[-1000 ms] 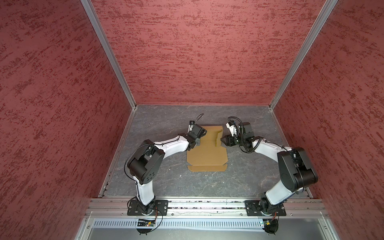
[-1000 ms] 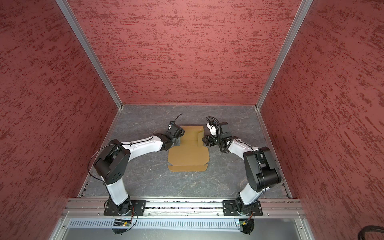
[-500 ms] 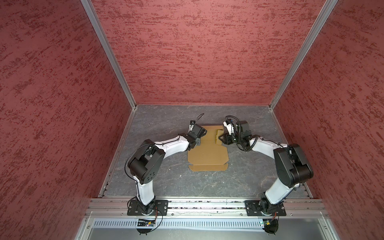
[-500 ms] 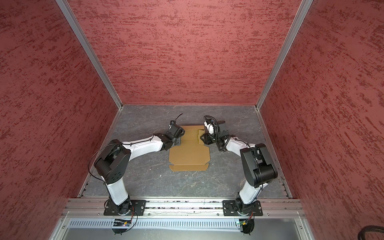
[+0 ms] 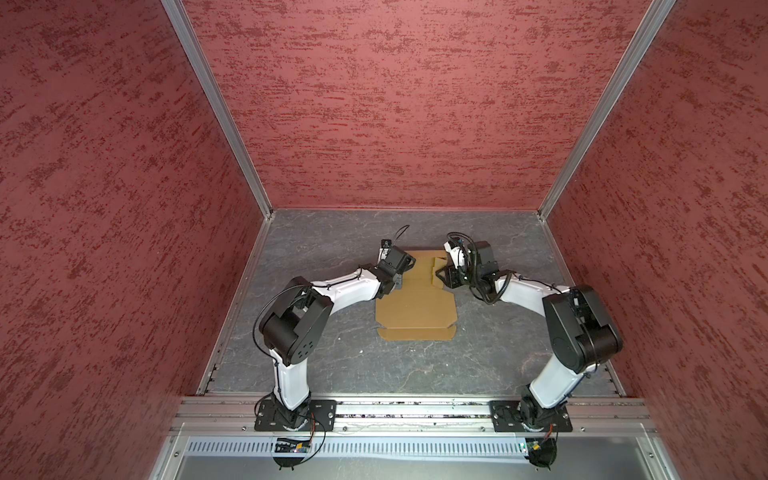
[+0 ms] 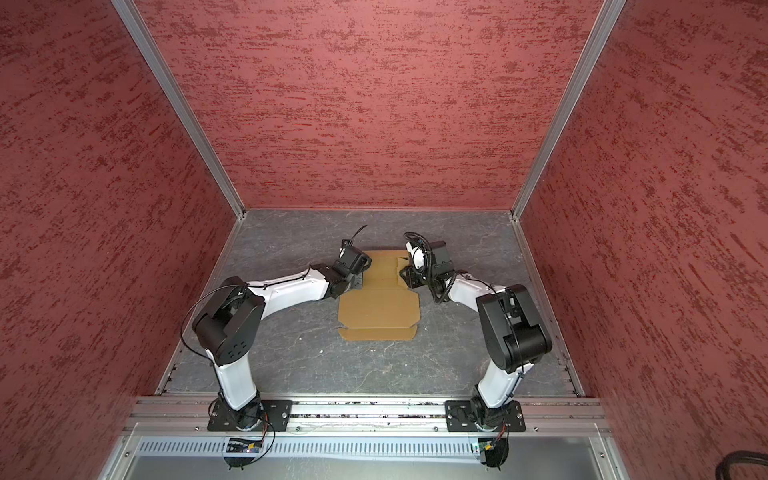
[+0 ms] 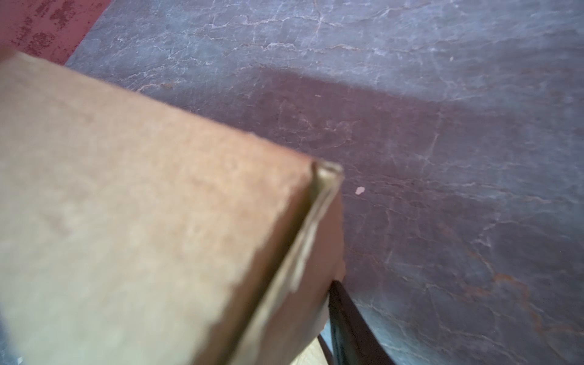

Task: Fold the paper box
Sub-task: 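Raise the gripped far flap upright with the right gripper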

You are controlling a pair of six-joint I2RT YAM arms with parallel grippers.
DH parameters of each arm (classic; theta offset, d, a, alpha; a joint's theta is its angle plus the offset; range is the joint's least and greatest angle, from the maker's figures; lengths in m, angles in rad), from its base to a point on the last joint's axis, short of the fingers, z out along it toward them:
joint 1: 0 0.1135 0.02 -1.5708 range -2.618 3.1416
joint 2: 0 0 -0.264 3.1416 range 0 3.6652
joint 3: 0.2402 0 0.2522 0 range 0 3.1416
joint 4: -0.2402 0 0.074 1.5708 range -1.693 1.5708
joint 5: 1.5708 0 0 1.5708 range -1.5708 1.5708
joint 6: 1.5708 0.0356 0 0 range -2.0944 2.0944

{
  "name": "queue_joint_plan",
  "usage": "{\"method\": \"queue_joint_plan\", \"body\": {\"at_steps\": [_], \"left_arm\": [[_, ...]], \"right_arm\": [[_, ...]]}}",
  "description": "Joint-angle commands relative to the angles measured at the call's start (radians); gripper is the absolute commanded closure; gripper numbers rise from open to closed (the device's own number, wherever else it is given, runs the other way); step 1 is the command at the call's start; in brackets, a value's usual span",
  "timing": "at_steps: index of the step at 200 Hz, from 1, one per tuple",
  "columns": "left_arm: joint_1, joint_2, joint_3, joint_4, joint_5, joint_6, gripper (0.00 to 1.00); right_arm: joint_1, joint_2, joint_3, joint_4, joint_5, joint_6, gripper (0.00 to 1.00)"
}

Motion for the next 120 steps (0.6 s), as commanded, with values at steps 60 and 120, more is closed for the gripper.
{"method": "queue_joint_plan", "body": {"at_steps": [60,120], "left_arm": [[-0.036,0.048,0.003,-0.035,0.032,-0.024,0.98],[-0.039,0.048,0.001,-0.031,0.035,-0.023,0.98]], "right_arm": [[0.038,-0.092,-0.141,0.362,0.109,0.19,0.63],[0.04,-0.092,-0.206,0.551,0.105,0.243,0.6]]}}
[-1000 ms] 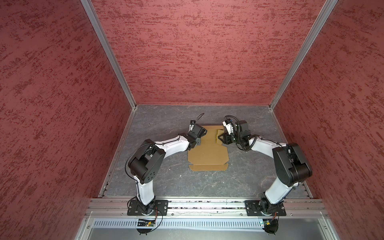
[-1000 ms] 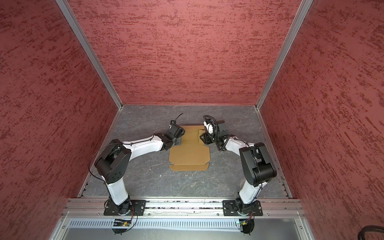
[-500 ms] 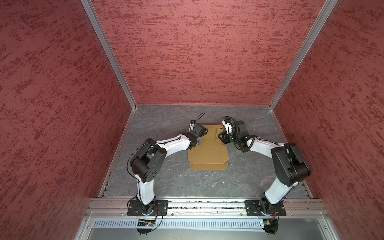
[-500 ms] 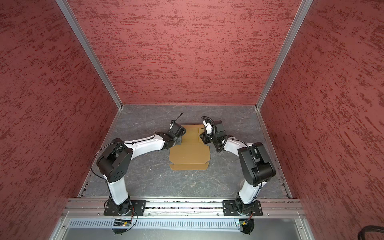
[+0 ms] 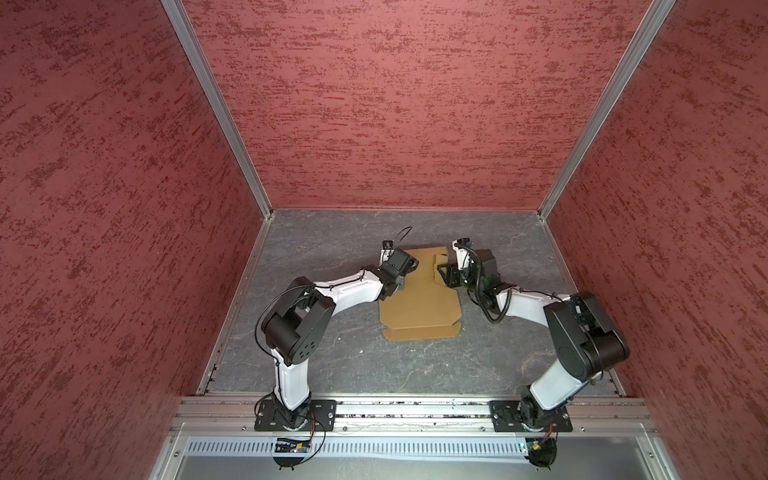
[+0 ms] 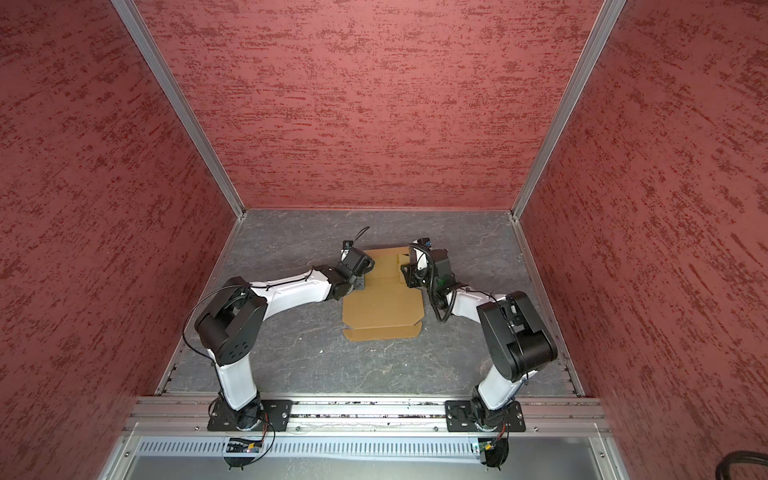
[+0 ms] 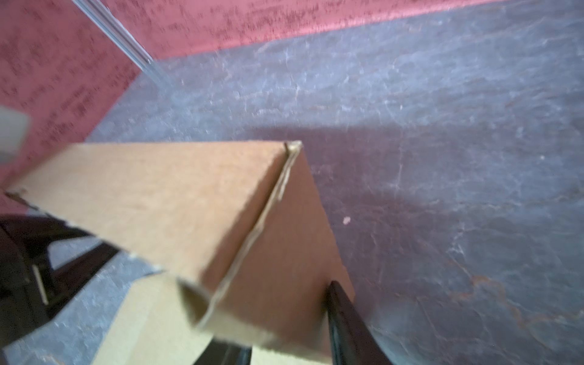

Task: Fold the paper box
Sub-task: 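Raise the gripped far flap upright with the right gripper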

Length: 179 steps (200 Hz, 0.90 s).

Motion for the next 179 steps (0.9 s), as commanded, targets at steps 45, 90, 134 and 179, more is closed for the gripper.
{"method": "queue_joint_plan", "body": {"at_steps": [45,90,134,179], "left_arm": [[-0.018,0.04,0.0,-0.027,0.058,0.015,0.98],[-0.018,0.049,0.009,-0.027,0.074,0.023,0.98],[-0.005,0.05,0.018,-0.023,0.1,0.038,0.98],[0.016,0.052,0.03,-0.022,0.12,0.062,0.98]], "right_arm": [[0.017,-0.019,-0.037,0.248,0.005,0.064,0.61],[0.027,0.003,-0.046,0.3,0.016,0.059,0.6],[0.041,0.018,-0.019,0.265,0.033,0.001,0.59],[0.048,0.024,0.011,0.207,0.051,-0.047,0.59]]}}
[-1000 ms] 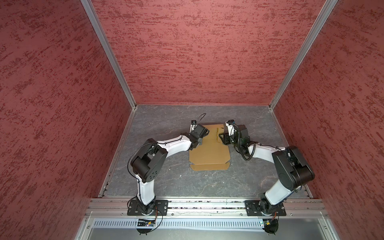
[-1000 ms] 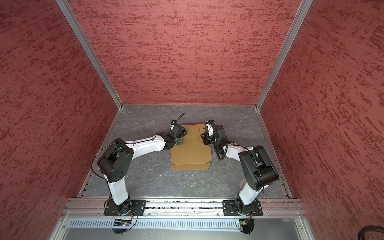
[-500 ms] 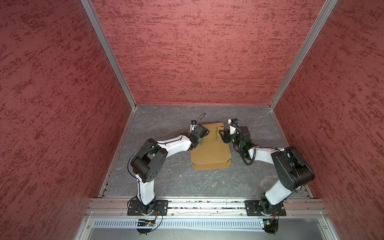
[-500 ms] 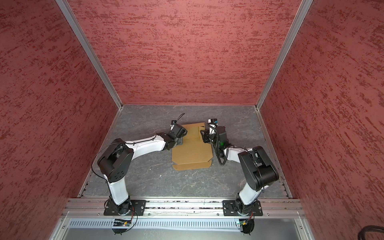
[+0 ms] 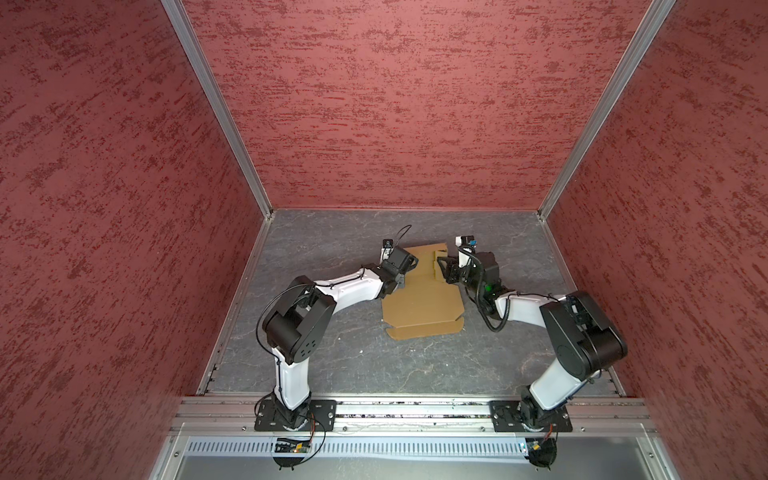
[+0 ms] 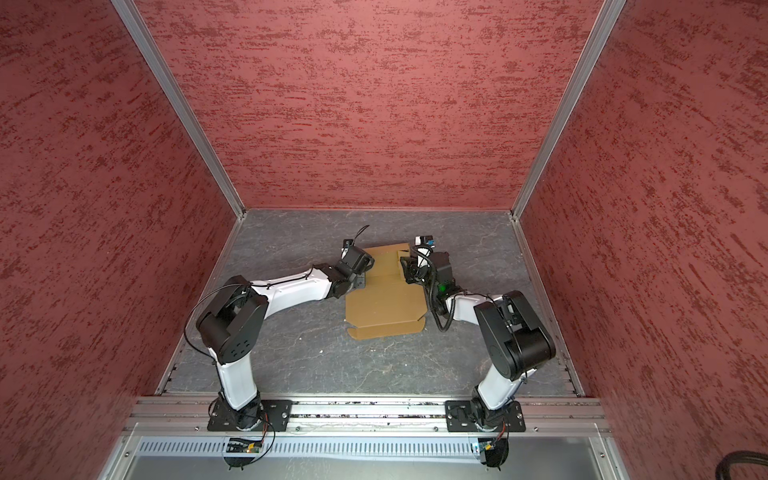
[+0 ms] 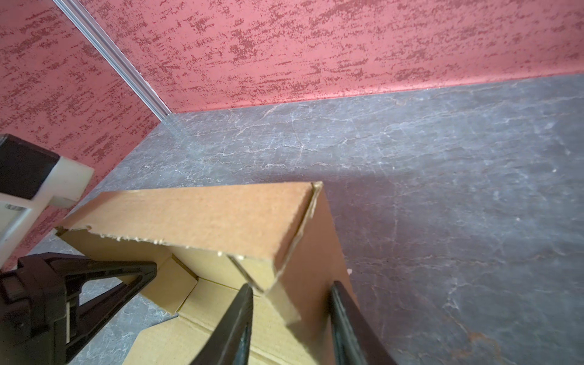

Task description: Fold the paper box

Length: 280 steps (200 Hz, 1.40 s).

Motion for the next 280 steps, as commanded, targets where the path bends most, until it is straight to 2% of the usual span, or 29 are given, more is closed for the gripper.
{"method": "queue_joint_plan", "body": {"at_steps": [1,40,57,87,175,280], "left_arm": [[0.0,0.038,0.009,-0.026,0.086,0.05,0.98],[0.001,0.049,0.022,-0.029,0.097,0.061,0.98],[0.001,0.05,0.024,-0.03,0.098,0.062,0.98],[0.002,0.049,0.033,-0.041,0.11,0.062,0.98],[0.006,0.005,0.062,-0.111,0.173,0.073,0.97],[0.008,-0.042,0.069,-0.158,0.236,0.088,0.97]], "right_arm": [[0.03,0.011,0.045,0.005,-0.016,-0.038,0.59],[0.04,0.037,0.071,-0.007,-0.005,-0.044,0.64],[0.047,0.046,0.083,-0.02,0.007,-0.052,0.71],[0.062,0.046,0.106,-0.07,0.042,-0.081,0.77],[0.087,0.013,0.137,-0.177,0.149,-0.139,0.86],[0.113,0.027,0.225,-0.36,0.24,-0.187,0.92]]}}
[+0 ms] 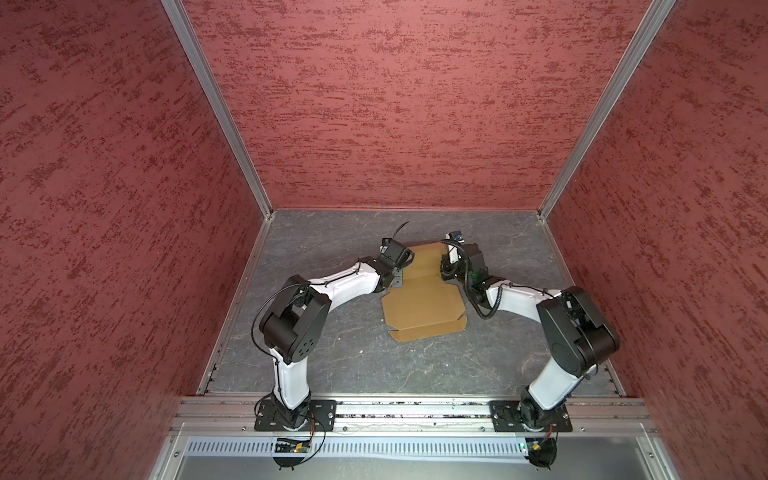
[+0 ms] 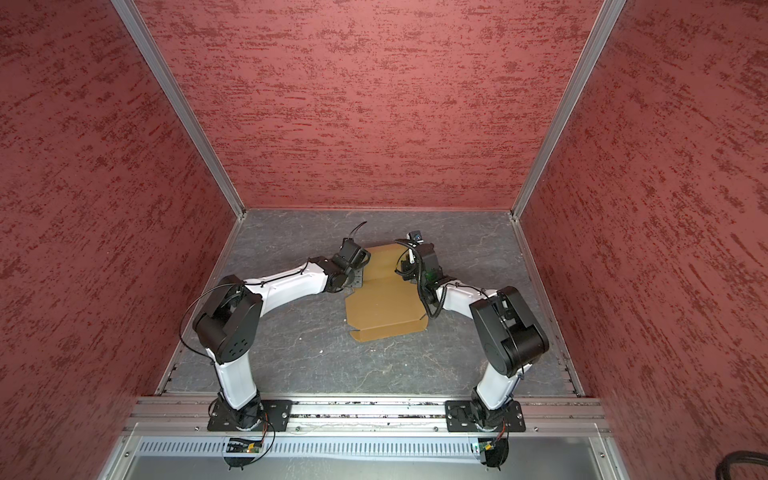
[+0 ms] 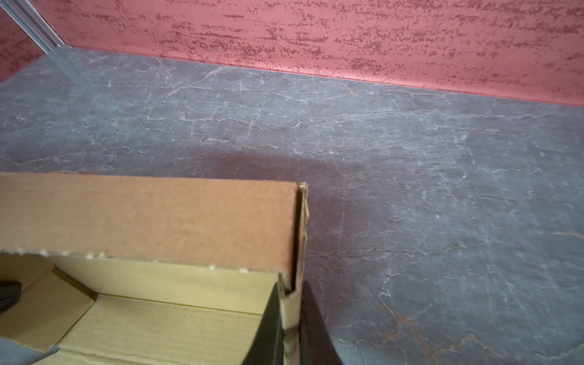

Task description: Fold the paper box

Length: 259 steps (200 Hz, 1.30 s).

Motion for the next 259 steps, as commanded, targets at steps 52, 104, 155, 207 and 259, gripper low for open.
{"method": "queue_joint_plan", "body": {"at_steps": [52,104,155,207,259], "left_arm": [[-0.005,-0.003,0.068,-0.095,0.129,0.063,0.97],[0.023,-0.024,0.084,-0.146,0.151,0.084,0.96],[0.036,-0.041,0.107,-0.192,0.18,0.116,0.95],[0.045,-0.037,0.116,-0.213,0.22,0.125,0.95],[0.046,-0.021,0.125,-0.213,0.241,0.13,0.96]], "right_arm": [[0.061,0.003,0.114,-0.113,0.001,-0.049,0.94],[0.081,0.014,0.167,-0.205,0.035,-0.085,0.96],[0.09,0.021,0.179,-0.24,0.082,-0.102,0.96],[0.093,0.057,0.201,-0.268,0.057,-0.089,0.92],[0.098,0.094,0.205,-0.237,0.02,-0.06,0.87]]}}
